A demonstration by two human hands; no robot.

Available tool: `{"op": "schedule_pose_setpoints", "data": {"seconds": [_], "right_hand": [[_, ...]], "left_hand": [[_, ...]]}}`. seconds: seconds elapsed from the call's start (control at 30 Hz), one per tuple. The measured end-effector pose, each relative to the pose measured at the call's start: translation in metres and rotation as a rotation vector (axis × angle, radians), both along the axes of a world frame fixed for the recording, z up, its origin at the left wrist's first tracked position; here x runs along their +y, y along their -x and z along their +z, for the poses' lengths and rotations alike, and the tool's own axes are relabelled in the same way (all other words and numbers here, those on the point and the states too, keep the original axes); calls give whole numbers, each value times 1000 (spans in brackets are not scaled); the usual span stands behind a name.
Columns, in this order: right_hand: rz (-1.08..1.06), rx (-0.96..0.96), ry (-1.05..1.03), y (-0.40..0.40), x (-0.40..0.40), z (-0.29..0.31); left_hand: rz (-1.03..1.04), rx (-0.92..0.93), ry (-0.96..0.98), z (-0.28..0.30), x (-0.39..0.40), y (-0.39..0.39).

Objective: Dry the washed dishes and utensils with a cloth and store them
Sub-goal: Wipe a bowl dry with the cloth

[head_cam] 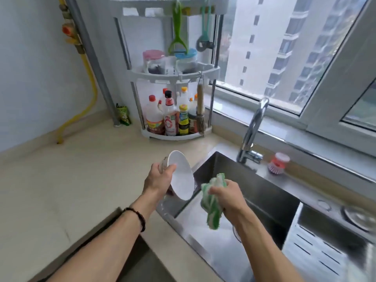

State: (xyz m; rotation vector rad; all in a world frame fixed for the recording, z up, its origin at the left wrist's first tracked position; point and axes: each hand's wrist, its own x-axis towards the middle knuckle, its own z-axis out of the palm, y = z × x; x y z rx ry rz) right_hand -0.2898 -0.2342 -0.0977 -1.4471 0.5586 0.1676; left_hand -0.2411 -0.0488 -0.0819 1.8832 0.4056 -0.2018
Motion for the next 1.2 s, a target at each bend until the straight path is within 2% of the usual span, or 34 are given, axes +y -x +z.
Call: {"op": "schedule_pose_setpoints", "data": {"seconds": [0.1, 0.23, 0.43, 0.57, 0.73, 0.87, 1.07, 1.2], "right_hand": [[-85, 16, -140, 1, -33, -8], [-203, 63, -337, -7, -59, -33], [-44, 87, -252, -6, -78, -43], [-197, 88, -194, -7, -81, -42], [-223, 47, -480, 3, -84, -31], [-321, 23, -647, 4, -82, -34], [-299, 59, -622, 1, -74, -35], [-196, -47, -623, -6, -67, -23]], "left_hand": [[-116, -10, -233, -3, -34, -9], [-211, -60, -416, 0, -61, -16], [-283, -84, -592, 6, -77, -21], [-304, -81, -681, 5, -82, -22], [-288, -67, -678, 7, -85, -22], [-286, -54, -660, 7, -85, -19], [-296, -34, -626, 7, -82, -17], [-279, -15, -545, 7, -81, -17]]}}
